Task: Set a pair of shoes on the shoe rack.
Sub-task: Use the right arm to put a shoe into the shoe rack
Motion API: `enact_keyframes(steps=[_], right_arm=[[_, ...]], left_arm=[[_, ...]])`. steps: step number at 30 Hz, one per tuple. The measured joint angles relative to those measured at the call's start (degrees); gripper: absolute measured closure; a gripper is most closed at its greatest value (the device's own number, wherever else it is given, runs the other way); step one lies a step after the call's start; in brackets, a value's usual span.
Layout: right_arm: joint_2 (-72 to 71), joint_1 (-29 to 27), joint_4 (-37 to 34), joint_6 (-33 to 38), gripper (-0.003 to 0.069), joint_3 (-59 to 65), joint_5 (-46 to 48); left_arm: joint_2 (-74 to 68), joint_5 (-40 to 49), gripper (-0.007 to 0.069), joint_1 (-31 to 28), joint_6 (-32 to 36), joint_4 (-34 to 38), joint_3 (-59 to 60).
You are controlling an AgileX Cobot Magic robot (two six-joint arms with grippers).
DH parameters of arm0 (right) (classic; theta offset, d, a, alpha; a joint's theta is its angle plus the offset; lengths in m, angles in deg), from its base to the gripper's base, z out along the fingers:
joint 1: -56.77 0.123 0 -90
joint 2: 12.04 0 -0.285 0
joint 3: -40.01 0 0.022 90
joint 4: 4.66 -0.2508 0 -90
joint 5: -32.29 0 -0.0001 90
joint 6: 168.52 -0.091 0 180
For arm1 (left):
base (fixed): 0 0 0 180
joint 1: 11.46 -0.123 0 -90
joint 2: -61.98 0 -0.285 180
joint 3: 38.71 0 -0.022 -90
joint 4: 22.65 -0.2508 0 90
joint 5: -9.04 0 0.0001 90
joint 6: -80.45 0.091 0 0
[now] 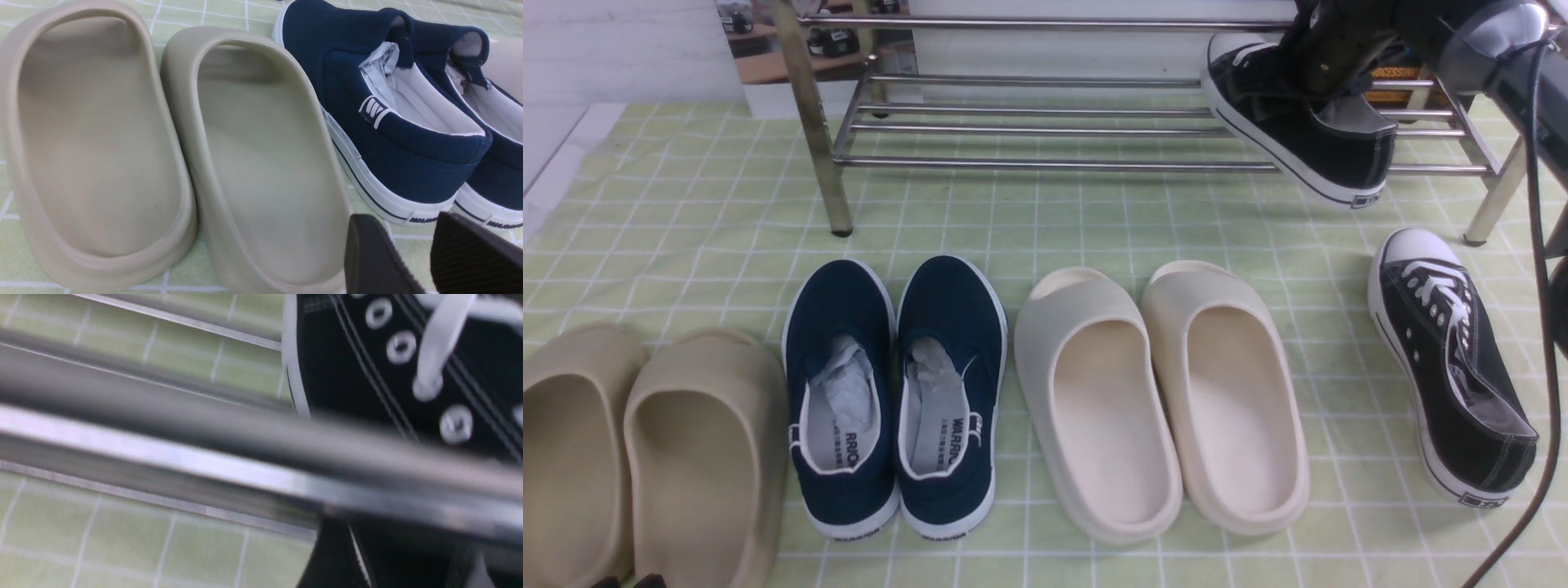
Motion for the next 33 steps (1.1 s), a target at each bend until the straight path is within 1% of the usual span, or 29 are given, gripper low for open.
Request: enact_keyframes(steps=[3, 5, 6, 7, 8, 9, 10, 11, 16, 19, 21, 23, 24, 25, 26, 27, 28, 29, 31, 33], right_arm=[[-1.3, 0.0, 0.49, 0.0, 0.0165, 0.0, 1.53], [-2.77, 0.0, 0.75, 0.0, 0.0207, -0.06, 2.37], [-2.85, 0.0, 0.75, 0.0, 0.0215, 0.02, 2.37], [-2.89, 0.0, 0.4, -0.05, 0.0246, 0.69, 2.23], [-2.89, 0.0, 0.3, -0.07, 0.0249, 0.81, 2.23], [-2.76, 0.0, -0.4, -0.11, 0.0274, 2.15, 2.29], [-2.76, 0.0, -0.4, -0.11, 0.0274, 2.15, 2.29], [-2.59, 0.0, -1.1, -0.18, 0.0289, 2.91, 2.61], [-2.47, 0.0, -0.96, -0.46, 0.0286, 3.39, 3.68], [-2.47, 0.0, -1.36, -1.77, 0.0262, 3.39, 4.78], [-2.47, 0.0, -2.35, -3.1, 0.027, 3.39, 5.03], [-2.47, 0.0, -2.66, -4.27, 0.0298, 3.39, 5.1], [-2.47, -0.05, -2.66, -6.58, 0.038, 3.39, 5.04], [-2.47, -0.11, -2.66, -7.27, 0.0424, 3.39, 4.97], [-2.47, -0.11, -2.66, -7.47, 0.0424, 3.39, 4.91], [-2.47, -0.23, -2.66, -8.11, 0.0506, 3.39, 4.79], [-2.47, -0.28, -2.66, -8.26, 0.0565, 3.39, 4.57], [-2.47, -0.28, -2.66, -8.4, 0.0606, 3.39, 4.46], [-2.47, -0.28, -2.71, -8.83, 0.064, 3.39, 4.15], [-2.47, -0.28, -3.12, -9.71, 0.064, 3.39, 3.73]], left_arm=[[0.0, 0.0, 0.0386, 0.0, 0.0, 0.0, 0.0], [0.0, 0.0, 0.0386, 0.0, 0.0, 0.0, 0.0], [0.0, 0.0, 0.0386, 0.0, 0.0, 0.0, 0.0], [0.0, 0.0, 0.0386, 0.0, 0.0, 0.0, 0.0], [0.0, 0.0, 0.0386, 0.0, 0.0, 0.0, 0.0], [0.0, 0.0, 0.0386, 0.0, 0.0, 0.0, 0.0], [0.0, 0.0, 0.0386, 0.0, 0.0, 0.0, 0.0], [0.0, 0.0, 0.0386, 0.0, 0.0, 0.0, 0.0], [0.0, 0.0, 0.0387, 0.0, 0.0, 0.0, 0.0], [0.0, 0.04, 0.0386, 0.0, 0.0, 0.0, 0.0], [0.0, 0.04, 0.0386, 0.0, 0.0, 0.0, 0.0], [0.0, 0.04, 0.0386, 0.0, 0.0, 0.0, 0.0], [0.0, 0.04, 0.0386, 0.0, 0.0, 0.0, 0.0], [0.0, 0.04, 0.0386, 0.0, 0.0, 0.0, 0.0], [0.0, 0.04, 0.0386, 0.0, 0.0, 0.0, 0.0], [0.0, 0.04, 0.0386, 0.0, 0.0, 0.0, 0.0], [0.0, 0.04, 0.0386, 0.0, 0.0, 0.0, 0.0], [0.0, 0.04, 0.0386, 0.0, 0.0, 0.0, 0.0], [0.0, 0.04, 0.0386, 0.0, 0.0, 0.0, 0.0], [0.0, 0.04, 0.0386, 0.0, 0.0, 0.0, 0.0]])
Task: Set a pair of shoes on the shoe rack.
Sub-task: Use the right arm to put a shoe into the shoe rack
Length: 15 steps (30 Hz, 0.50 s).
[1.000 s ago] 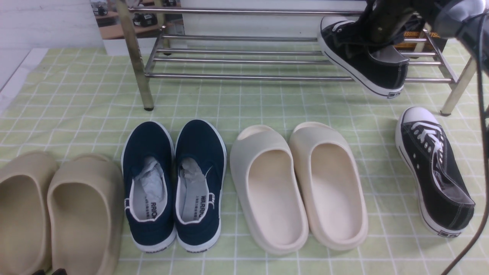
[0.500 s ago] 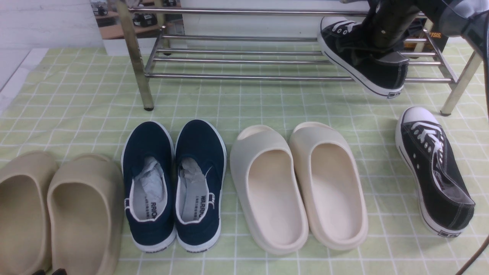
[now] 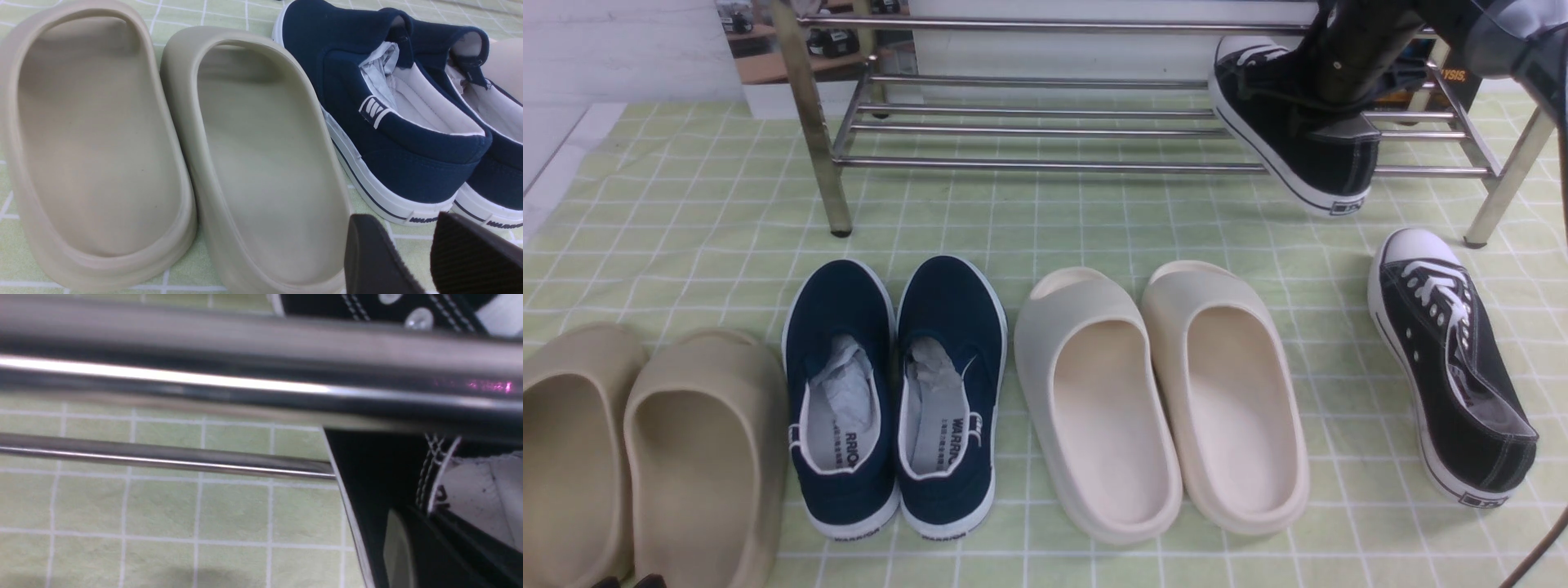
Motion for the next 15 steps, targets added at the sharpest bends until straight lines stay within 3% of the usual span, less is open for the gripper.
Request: enact_keyframes(steps=[3, 7, 8, 13, 15], right_arm=[[0.0, 0.05, -0.24, -0.3, 0.0599, 0.06, -0.13], [-0.07, 0.05, -0.7, -0.6, 0.0407, 0.16, -0.84], [-0.36, 0.05, -0.95, -0.59, 0.0319, 0.24, -0.84], [-5.04, 0.05, -2.64, -0.47, 0.009, 3.69, -0.79], [-7.52, 0.05, -2.64, 0.1, 0.0071, 5.23, -0.45]], left_arm=[[0.0, 0.0, 0.0386, 0.0, 0.0, 0.0, 0.0], [0.0, 0.0, 0.0386, 0.0, 0.0, 0.0, 0.0], [0.0, 0.0, 0.0386, 0.0, 0.0, 0.0, 0.0], [0.0, 0.0, 0.0386, 0.0, 0.0, 0.0, 0.0], [0.0, 0.0, 0.0386, 0.0, 0.0, 0.0, 0.0]])
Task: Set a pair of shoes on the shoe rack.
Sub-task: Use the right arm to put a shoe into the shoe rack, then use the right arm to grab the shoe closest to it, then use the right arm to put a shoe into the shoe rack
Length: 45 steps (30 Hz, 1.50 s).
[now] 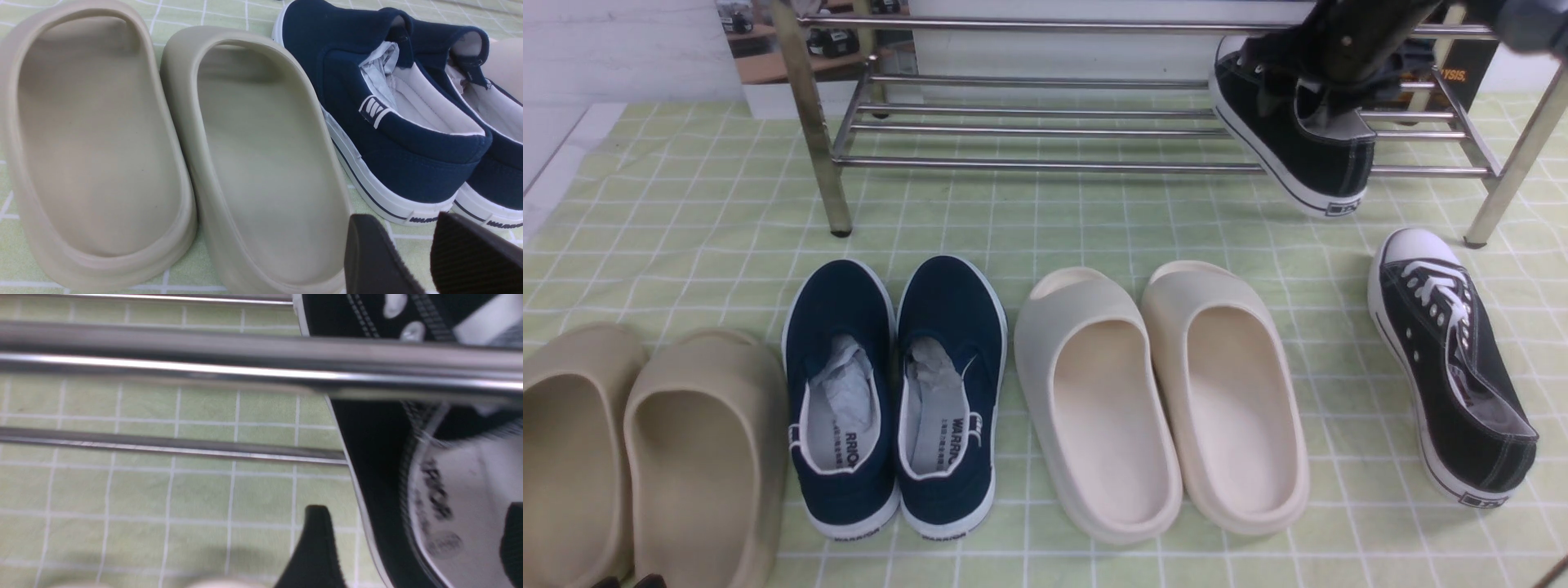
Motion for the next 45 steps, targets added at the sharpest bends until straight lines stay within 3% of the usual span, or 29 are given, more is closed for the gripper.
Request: enact_keyframes(steps=[8, 11, 14, 17, 20, 21, 24, 25, 26, 29, 34, 39, 45], right_arm=[[-21.01, -0.68, 1.19, 5.48, 0.0095, 21.24, 6.16], [-29.03, -2.54, 1.72, 4.43, 0.0099, 38.77, 5.35], [-33.57, -3.41, 3.63, 2.41, 0.0099, 60.69, -5.49], [-33.81, -3.35, 5.16, 1.69, 0.0103, 70.34, -15.78], [-32.39, -3.35, 7.04, -1.08, 0.0152, 77.38, -27.11], [-31.5, -3.35, 7.63, -1.97, 0.0208, 78.29, -29.44], [-30.4, -3.35, 8.33, -2.89, 0.033, 78.55, -31.05], [-30.36, -3.31, 8.54, -2.97, 0.04, 78.55, -31.16], [-30.35, -3.12, 7.19, -3.55, 0.055, 78.49, -31.69], [-30.96, -2.97, 6.24, -4.56, 0.064, 76.76, -27.96], [-36.08, -3.23, 6.79, -4.18, 0.0641, 69.97, -14.08], [-35.3, -4.34, 9.77, -1.23, 0.0641, 58.75, -9.25], [-22.08, -5.94, 3.15, 3.31, 0.0641, 40.27, 0.02]], left_arm=[[0.0, 0.0, 0.0386, 0.0, 0.0, 0.0, 0.0], [0.0, 0.02, 0.0386, 0.0, 0.0, 0.0, 0.0], [0.0, 0.07, 0.0386, 0.0, 0.0, 0.0, 0.0], [0.0, 0.13, 0.0386, 0.0, 0.0, 0.0, 0.0], [0.0, 0.13, 0.0386, 0.0, 0.0, 0.0, 0.0], [0.0, 0.13, 0.0386, 0.0, 0.0, 0.0, 0.0], [0.0, 0.13, 0.0386, 0.0, 0.0, 0.0, 0.0], [0.0, 0.13, 0.0386, 0.0, 0.0, 0.0, 0.0], [0.0, 0.13, 0.0386, 0.0, 0.0, 0.0, 0.0], [0.0, 0.13, 0.0386, 0.0, 0.0, 0.0, 0.0], [0.0, 0.13, 0.0386, 0.0, 0.0, 0.0, 0.0], [0.0, 0.13, 0.0386, 0.0, 0.0, 0.0, 0.0], [0.0, 0.13, 0.0386, 0.0, 0.0, 0.0, 0.0]])
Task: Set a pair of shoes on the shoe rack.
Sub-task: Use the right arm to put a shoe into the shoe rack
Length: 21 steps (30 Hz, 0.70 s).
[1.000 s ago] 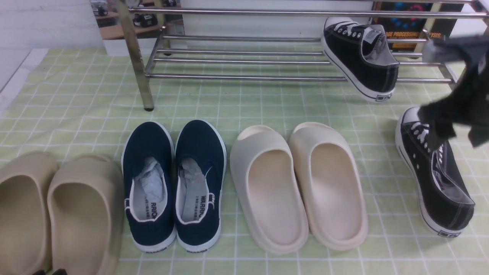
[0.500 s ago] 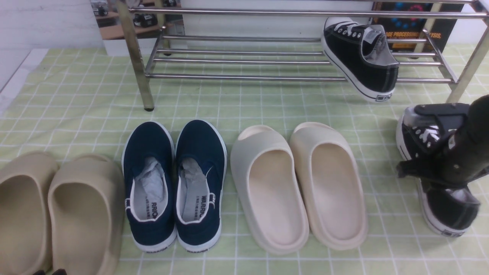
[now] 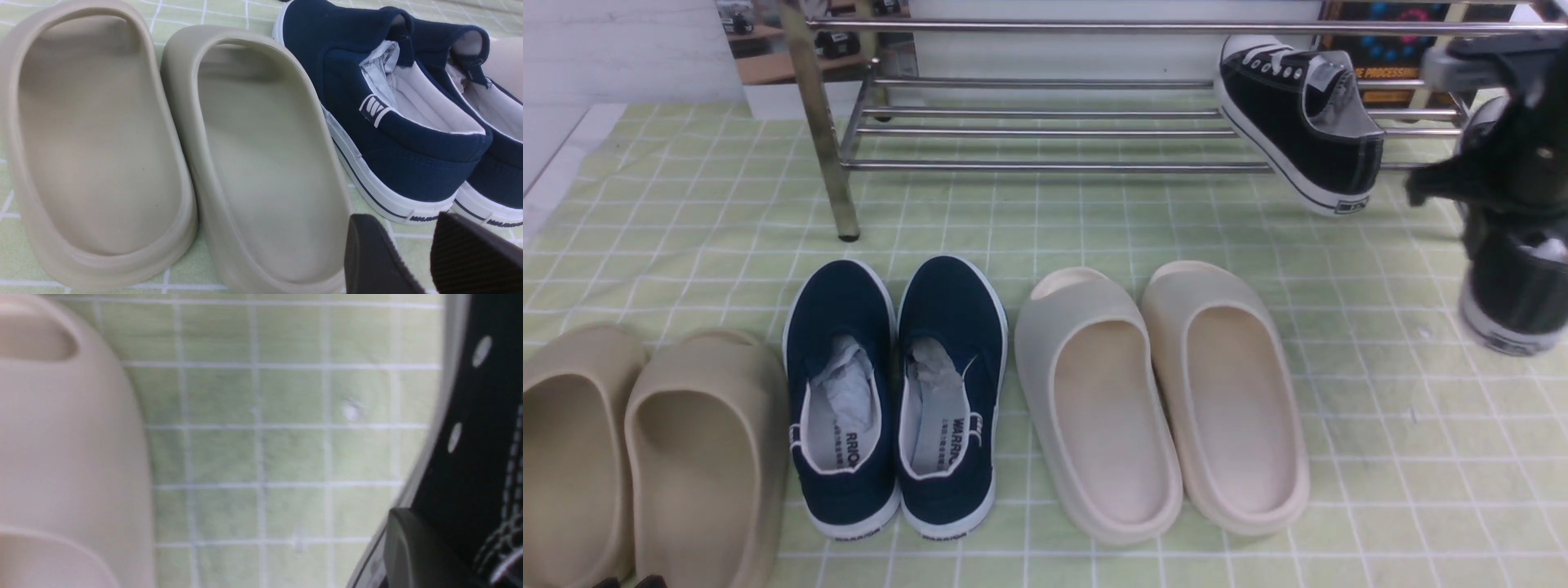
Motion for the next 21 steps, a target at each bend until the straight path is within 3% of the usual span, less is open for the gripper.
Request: enact_keyframes(steps=[3, 8, 14, 21], right_arm=[[7.29, 0.0, -3.15, 2.54, 0.0641, -10.62, 2.13], [12.9, -1.53, -2.69, 10.15, 0.0641, -23.41, 7.78], [13.17, -1.43, -6.93, 13.82, 0.0641, -26.64, 8.44], [14.77, -1.26, -3.87, 14.35, 0.0641, -26.82, 5.25]], left_arm=[[0.0, 0.0, 0.0386, 0.0, 0.0, 0.0, 0.0], [0.0, 0.0, 0.0386, 0.0, 0.0, 0.0, 0.0], [0.0, 0.0, 0.0386, 0.0, 0.0, 0.0, 0.0], [0.0, 0.0, 0.0386, 0.0, 0.0, 0.0, 0.0]])
